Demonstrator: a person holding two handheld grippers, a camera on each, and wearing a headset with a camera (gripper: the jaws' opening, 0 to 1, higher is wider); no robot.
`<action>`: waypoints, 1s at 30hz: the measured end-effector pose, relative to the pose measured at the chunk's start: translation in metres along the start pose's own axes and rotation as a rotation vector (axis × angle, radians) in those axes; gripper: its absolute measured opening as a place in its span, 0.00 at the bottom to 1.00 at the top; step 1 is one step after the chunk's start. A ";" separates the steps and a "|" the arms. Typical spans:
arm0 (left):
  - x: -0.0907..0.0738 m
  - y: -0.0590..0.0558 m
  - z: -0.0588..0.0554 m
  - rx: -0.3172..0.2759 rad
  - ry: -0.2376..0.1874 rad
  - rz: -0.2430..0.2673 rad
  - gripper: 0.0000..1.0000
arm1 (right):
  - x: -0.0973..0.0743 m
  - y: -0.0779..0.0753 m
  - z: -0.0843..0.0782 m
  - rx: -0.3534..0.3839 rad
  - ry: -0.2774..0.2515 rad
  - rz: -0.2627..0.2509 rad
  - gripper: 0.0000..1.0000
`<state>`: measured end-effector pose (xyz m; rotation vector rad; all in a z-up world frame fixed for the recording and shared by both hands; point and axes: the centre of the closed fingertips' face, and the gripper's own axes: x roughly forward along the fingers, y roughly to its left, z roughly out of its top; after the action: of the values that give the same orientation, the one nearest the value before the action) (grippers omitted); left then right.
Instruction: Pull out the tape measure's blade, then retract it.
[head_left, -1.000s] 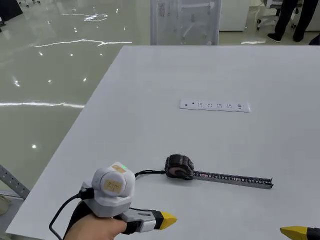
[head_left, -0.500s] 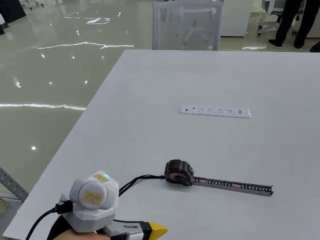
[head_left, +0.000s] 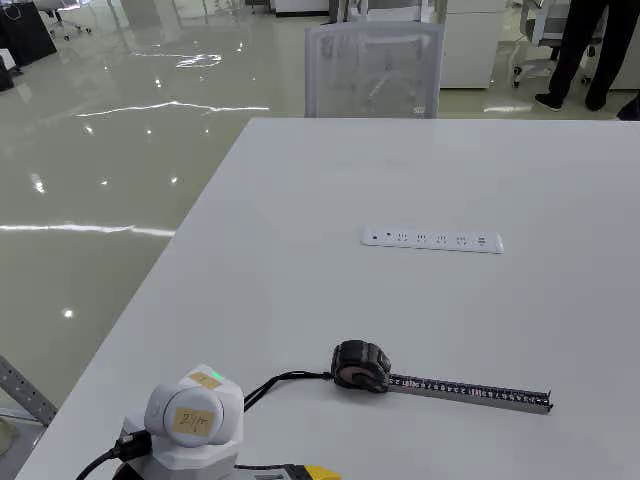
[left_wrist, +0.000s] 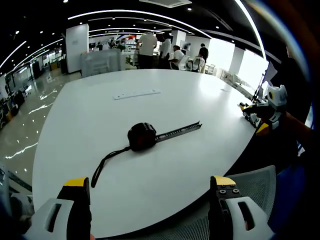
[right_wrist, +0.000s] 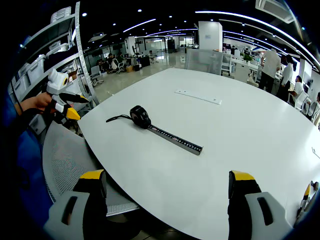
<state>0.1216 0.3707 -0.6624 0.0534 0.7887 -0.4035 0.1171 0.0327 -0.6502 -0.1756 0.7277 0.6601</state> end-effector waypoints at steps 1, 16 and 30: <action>0.001 0.000 0.002 -0.005 -0.003 0.003 0.95 | 0.001 0.000 0.000 -0.001 0.001 0.001 0.98; 0.035 -0.021 0.022 0.005 0.019 -0.024 0.92 | 0.018 -0.004 0.003 -0.024 0.017 0.029 0.97; 0.066 -0.022 0.037 -0.025 0.039 0.011 0.92 | 0.047 -0.008 -0.001 -0.103 0.069 0.082 0.94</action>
<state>0.1807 0.3214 -0.6803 0.0424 0.8317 -0.3836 0.1479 0.0492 -0.6828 -0.2650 0.7711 0.7736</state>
